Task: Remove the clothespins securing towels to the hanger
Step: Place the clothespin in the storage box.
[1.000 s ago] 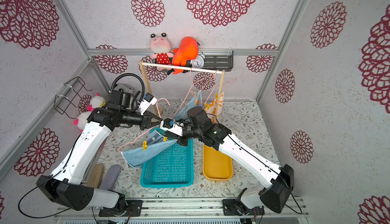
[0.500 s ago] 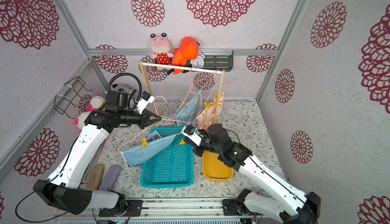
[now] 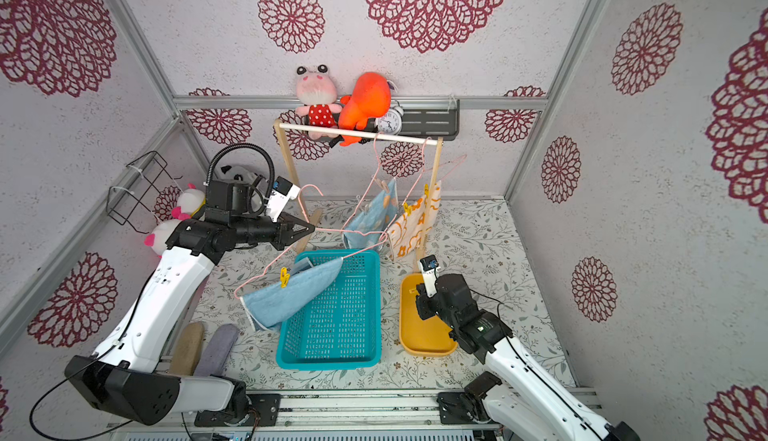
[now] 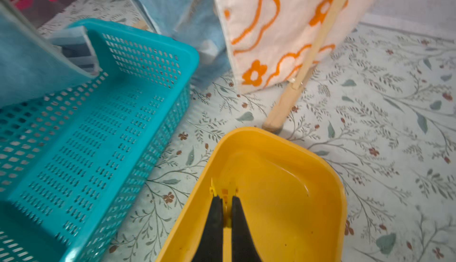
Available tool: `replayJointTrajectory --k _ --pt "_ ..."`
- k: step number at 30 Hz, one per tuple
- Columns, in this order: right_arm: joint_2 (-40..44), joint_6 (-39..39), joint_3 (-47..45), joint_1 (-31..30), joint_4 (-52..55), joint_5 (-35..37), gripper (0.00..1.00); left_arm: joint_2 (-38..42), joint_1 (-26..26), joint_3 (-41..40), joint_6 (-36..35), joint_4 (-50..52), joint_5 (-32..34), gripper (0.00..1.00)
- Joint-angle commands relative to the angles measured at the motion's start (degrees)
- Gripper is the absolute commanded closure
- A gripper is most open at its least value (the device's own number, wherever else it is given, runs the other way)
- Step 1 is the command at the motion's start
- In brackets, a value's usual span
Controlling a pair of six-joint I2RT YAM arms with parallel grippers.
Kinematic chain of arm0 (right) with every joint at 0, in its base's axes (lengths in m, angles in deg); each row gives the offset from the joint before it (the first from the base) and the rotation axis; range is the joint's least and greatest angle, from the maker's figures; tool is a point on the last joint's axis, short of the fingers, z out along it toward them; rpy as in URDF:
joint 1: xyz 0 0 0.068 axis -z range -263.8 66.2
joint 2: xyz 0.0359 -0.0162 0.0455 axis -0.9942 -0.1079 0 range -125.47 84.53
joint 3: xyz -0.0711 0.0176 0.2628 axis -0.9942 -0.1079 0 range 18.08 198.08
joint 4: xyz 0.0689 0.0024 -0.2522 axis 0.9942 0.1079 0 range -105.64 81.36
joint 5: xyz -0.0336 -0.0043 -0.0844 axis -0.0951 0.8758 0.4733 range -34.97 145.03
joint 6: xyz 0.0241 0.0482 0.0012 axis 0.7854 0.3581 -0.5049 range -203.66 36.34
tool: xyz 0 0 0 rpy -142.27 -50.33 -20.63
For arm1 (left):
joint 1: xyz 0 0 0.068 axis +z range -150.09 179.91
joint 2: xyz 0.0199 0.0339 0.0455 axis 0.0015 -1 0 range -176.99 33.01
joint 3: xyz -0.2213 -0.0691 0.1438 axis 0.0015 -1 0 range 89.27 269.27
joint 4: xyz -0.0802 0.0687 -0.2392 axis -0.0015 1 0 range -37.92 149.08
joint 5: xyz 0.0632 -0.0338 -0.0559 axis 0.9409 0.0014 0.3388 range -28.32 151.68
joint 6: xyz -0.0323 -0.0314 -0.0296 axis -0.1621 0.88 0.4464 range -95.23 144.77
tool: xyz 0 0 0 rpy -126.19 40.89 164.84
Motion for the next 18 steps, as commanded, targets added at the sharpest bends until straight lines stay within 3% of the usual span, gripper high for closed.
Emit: replayJointTrajectory --k 1,13,18 --pt "-1.21 7.58 -0.66 1.02 -1.7 4.9 1.0 0.79 0.34 -0.21 0.47 -2.34 -0.46 1.0" --pt "-11.11 12.03 -4.24 2.18 -8.71 2.29 0.96 0.87 0.29 -0.56 0.32 -2.33 -0.95 1.0" --pt "-12.79 12.17 -4.56 2.63 -10.84 1.87 0.83 0.95 0.23 -0.56 0.38 -2.39 -1.21 1.0"
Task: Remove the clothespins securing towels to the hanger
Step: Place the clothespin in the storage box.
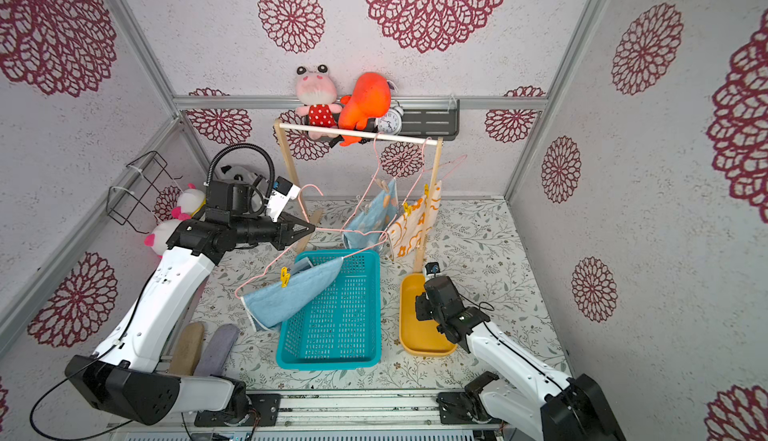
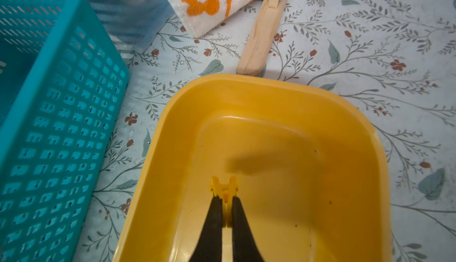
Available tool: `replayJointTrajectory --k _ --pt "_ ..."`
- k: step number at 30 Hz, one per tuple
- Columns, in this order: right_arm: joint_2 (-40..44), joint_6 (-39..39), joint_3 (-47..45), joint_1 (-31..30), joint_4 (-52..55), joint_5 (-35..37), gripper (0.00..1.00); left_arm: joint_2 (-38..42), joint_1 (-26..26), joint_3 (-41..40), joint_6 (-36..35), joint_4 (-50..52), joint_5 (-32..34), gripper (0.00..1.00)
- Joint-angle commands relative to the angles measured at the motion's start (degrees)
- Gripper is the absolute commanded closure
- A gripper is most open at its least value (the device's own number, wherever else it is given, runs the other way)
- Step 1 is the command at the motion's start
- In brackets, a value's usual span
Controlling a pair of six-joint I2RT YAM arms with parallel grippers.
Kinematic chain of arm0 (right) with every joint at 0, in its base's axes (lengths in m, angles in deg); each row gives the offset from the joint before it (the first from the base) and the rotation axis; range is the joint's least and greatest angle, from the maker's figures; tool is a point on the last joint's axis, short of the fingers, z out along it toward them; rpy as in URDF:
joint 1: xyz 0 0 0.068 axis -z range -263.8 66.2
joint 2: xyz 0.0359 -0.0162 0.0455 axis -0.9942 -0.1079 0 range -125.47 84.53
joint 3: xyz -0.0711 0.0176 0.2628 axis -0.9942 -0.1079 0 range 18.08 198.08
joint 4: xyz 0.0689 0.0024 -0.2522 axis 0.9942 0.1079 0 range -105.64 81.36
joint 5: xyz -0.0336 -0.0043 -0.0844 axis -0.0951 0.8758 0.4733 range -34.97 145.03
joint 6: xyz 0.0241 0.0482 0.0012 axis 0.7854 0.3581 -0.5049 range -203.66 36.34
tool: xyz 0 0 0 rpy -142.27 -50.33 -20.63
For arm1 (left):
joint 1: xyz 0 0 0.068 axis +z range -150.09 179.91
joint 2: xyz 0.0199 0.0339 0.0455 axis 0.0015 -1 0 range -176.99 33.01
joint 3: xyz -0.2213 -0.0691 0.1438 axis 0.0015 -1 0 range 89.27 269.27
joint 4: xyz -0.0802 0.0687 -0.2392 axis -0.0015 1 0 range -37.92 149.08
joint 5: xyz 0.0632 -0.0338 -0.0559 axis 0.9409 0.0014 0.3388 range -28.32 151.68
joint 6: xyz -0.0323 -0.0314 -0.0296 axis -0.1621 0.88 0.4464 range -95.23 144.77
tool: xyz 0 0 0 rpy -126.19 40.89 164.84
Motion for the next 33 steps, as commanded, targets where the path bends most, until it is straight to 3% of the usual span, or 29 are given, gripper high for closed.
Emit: replayJointTrajectory --k 1,5,18,29,33 --pt "-0.4 1.48 0.47 0.65 -3.56 -0.58 0.81 0.87 0.2 -0.23 0.18 -1.87 -1.14 1.0" --pt "-1.61 1.31 0.57 0.95 -4.4 -0.99 0.72 0.87 0.25 -0.23 0.16 -1.91 -1.19 1.0" --pt "-1.69 0.53 1.17 1.77 -2.8 -0.65 0.58 0.87 0.14 -0.32 0.07 -1.8 -1.54 1.0" --pt "5.9 -5.91 6.32 1.77 0.89 -2.06 0.56 0.35 0.03 -0.26 0.05 -1.65 -2.41 1.0" --pt "9.55 -10.71 9.35 0.95 -0.54 -9.99 0.56 -0.17 -0.06 -0.19 0.14 -1.61 -3.37 1.0"
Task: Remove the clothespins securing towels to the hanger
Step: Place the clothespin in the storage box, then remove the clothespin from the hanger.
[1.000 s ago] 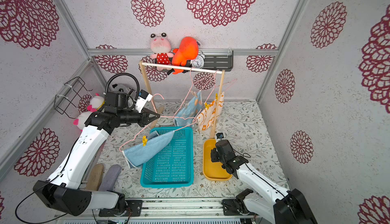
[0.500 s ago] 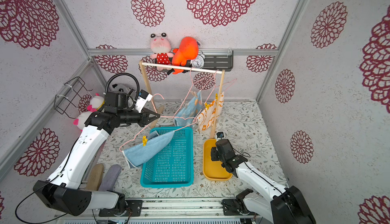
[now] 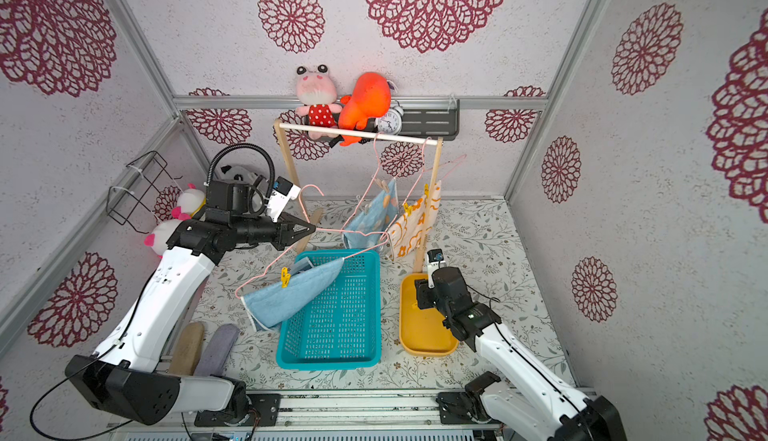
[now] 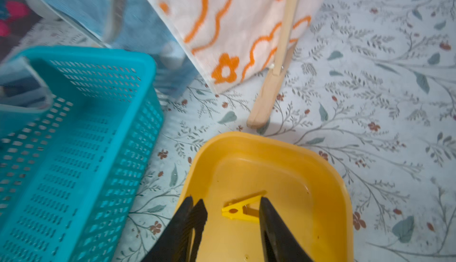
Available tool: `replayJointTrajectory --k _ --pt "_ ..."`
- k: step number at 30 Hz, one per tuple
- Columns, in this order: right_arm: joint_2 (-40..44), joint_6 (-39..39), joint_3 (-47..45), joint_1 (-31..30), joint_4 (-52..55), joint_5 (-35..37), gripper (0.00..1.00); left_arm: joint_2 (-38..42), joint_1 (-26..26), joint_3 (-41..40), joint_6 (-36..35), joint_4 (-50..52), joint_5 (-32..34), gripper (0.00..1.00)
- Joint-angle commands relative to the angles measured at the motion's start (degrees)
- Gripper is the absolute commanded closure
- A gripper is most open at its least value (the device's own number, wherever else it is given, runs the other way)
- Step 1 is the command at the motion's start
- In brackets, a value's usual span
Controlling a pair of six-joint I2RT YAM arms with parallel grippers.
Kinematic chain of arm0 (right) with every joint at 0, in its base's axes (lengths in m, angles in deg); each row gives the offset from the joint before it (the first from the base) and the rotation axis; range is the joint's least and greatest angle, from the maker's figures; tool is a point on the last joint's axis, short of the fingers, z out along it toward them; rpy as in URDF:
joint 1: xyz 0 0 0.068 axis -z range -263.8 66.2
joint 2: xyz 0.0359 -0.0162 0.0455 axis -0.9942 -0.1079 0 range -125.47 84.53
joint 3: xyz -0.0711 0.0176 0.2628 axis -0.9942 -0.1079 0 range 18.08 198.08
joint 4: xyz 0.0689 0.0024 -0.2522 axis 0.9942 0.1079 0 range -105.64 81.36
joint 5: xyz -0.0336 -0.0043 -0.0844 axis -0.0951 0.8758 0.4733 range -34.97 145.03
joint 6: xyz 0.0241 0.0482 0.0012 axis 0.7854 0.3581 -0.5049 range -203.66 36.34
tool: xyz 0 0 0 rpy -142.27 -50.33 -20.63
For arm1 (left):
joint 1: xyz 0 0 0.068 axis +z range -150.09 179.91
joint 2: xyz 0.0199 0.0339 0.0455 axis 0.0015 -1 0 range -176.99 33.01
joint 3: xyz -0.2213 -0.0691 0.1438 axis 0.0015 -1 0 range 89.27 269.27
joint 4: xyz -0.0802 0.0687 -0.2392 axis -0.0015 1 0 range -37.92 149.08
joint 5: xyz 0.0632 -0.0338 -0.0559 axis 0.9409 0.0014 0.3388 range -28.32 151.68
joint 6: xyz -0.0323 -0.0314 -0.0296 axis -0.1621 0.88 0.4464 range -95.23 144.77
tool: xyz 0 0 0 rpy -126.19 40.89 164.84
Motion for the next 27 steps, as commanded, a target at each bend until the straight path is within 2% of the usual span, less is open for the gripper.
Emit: replayJointTrajectory --k 1,8,17,27 --pt "3.31 -6.07 3.33 -1.22 -2.34 -7.96 0.56 -0.22 -0.12 -0.15 0.05 -1.55 -2.31 1.0" --pt "-1.6 -10.27 9.86 -7.18 -9.25 -17.89 0.56 -0.8 -0.71 -0.06 0.29 -1.63 -4.25 1.0" --pt "-17.01 -19.46 23.73 -16.67 -12.5 -26.23 0.57 -1.46 -2.33 -0.23 0.52 -1.99 -5.48 1.0" --pt "-27.75 -23.22 32.83 -19.92 -14.71 -35.06 0.59 -2.49 -3.83 -0.15 0.61 -1.99 -5.68 1.0"
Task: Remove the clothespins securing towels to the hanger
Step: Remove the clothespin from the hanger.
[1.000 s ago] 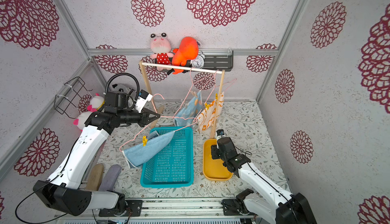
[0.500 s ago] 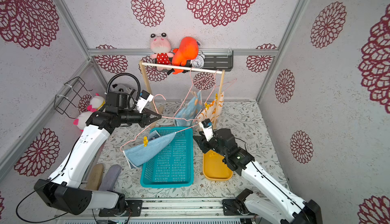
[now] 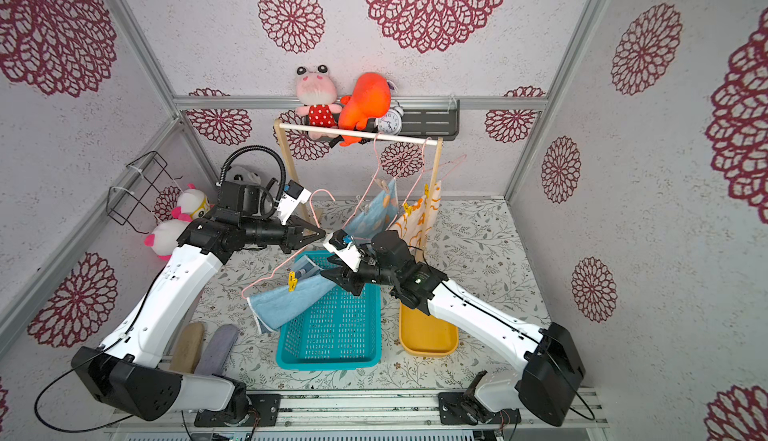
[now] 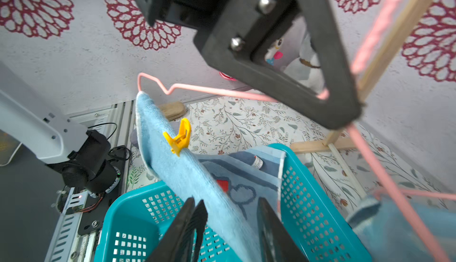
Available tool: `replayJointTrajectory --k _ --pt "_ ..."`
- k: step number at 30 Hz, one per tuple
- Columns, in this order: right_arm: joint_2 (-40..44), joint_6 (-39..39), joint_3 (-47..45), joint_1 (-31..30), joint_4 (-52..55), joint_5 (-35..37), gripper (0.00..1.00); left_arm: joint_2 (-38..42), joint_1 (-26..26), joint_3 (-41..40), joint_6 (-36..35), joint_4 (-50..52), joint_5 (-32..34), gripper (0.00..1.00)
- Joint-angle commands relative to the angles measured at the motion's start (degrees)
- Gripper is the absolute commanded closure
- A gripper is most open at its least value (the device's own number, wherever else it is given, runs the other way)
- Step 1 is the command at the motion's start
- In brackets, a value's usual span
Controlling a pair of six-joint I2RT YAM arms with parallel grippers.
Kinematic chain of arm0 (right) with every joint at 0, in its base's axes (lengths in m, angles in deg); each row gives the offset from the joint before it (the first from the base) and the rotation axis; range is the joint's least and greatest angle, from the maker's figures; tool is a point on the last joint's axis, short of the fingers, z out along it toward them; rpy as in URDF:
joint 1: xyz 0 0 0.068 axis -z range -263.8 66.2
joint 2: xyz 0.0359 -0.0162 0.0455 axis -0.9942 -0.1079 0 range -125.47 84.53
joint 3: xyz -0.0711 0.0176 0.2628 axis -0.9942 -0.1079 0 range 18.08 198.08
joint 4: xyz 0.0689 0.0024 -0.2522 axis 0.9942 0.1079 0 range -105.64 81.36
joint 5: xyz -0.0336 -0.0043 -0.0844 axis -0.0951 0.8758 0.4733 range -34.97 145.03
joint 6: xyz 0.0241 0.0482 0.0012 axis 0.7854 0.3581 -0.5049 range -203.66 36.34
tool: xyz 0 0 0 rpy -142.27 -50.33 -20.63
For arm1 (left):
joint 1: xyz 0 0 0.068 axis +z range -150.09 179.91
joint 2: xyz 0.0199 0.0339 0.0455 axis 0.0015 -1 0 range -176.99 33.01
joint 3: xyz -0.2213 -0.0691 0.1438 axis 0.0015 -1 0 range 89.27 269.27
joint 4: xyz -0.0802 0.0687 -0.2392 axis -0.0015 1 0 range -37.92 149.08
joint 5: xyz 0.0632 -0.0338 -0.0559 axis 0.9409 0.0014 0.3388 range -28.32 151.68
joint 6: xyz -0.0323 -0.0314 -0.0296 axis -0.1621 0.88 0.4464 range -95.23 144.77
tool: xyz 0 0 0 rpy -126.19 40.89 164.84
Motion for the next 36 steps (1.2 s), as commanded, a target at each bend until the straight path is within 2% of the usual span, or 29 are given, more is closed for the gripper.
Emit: replayJointTrajectory --k 1,12,36 --pt "-1.45 -2.19 3.08 -0.64 -2.32 -5.39 0.59 -0.85 -0.6 -0.06 0.11 -1.62 -1.76 1.0" --pt "-6.43 -3.82 7.97 -3.3 -1.7 -11.25 0.6 -1.38 -0.89 0.03 0.19 -1.63 -1.74 1.0" --pt "-8.83 -7.03 10.62 -6.95 7.16 -13.73 0.66 -1.49 -0.76 0.11 0.28 -1.78 0.26 1.0"
